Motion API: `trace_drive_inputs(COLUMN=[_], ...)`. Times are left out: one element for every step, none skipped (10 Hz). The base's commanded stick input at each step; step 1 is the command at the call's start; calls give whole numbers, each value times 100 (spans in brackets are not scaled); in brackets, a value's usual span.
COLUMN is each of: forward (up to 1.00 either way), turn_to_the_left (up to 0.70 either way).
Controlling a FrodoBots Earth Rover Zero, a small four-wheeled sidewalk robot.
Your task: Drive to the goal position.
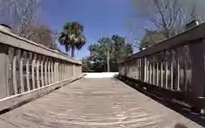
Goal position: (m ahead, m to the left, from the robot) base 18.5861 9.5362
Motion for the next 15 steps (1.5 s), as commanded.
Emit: trace_drive_inputs(forward=[85, 85, 85, 85, 85, 85, 85, 85, 85, 85, 85, 85, 85, 85, 85], turn_to_the_left=[-17, -25, 0, 0, 0, 0, 0, 0, 0, 0, 0, 0, 0, 0, -8])
